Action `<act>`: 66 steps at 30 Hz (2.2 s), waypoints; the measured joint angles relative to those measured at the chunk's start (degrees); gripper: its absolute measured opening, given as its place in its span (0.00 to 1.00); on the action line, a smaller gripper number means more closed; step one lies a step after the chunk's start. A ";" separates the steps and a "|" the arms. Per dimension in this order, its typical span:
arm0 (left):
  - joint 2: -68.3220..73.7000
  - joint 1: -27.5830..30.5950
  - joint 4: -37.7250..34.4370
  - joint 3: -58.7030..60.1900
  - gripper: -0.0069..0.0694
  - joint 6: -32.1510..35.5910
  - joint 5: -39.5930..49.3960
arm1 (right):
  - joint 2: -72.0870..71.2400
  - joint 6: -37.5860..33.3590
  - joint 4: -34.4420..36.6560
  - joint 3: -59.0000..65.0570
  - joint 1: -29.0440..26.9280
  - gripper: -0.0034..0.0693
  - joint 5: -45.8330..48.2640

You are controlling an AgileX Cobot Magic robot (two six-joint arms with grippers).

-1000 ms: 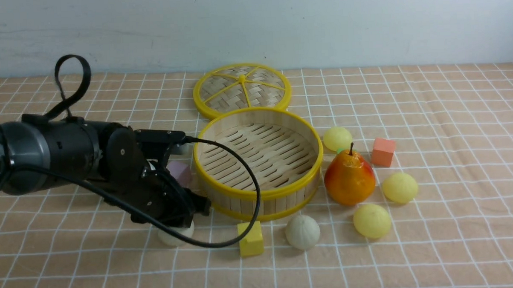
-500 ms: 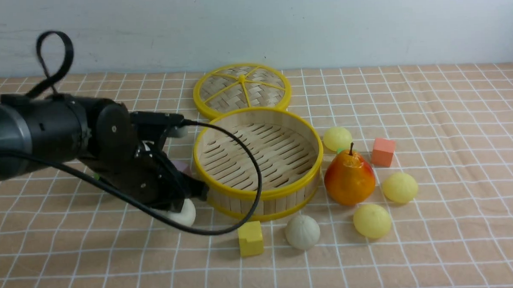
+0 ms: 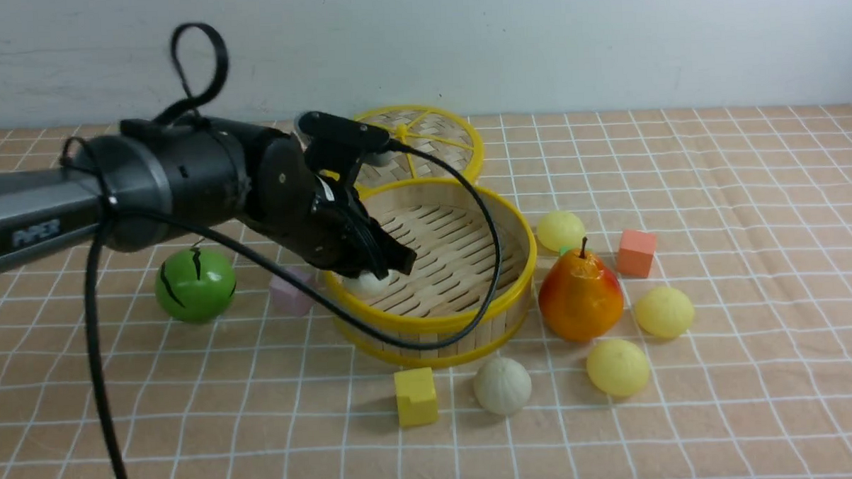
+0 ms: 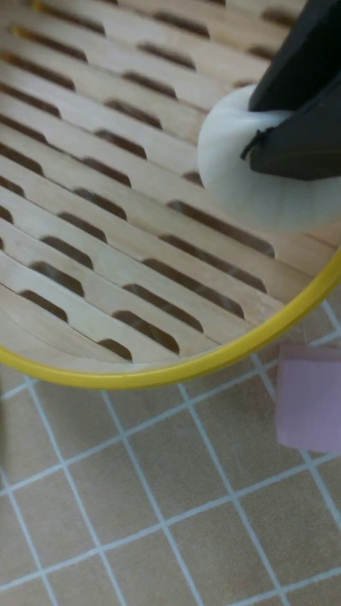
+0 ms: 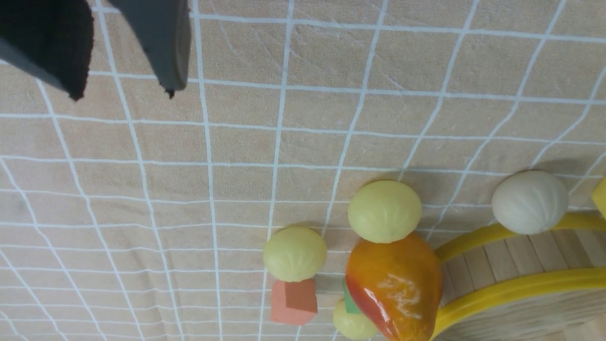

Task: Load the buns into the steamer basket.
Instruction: Use the left arm to put the steamed stuffed bun into the steamer, then use the right arm to grab a steamed stuffed bun

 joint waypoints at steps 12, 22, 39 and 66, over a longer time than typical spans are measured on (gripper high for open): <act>-9.66 -1.58 1.04 -6.70 0.76 -9.06 12.99 | 0.00 0.00 0.00 0.00 0.00 0.38 0.00; -47.13 -6.02 0.08 18.58 0.07 -13.17 9.66 | 0.00 0.00 0.00 0.00 0.00 0.38 0.00; -88.19 -6.02 -1.22 73.70 0.07 -13.33 -33.68 | 0.00 0.00 0.00 0.00 0.00 0.38 0.00; -88.39 -6.02 -1.39 78.32 0.07 -13.33 -35.49 | 14.75 8.65 25.44 -17.28 0.00 0.20 4.84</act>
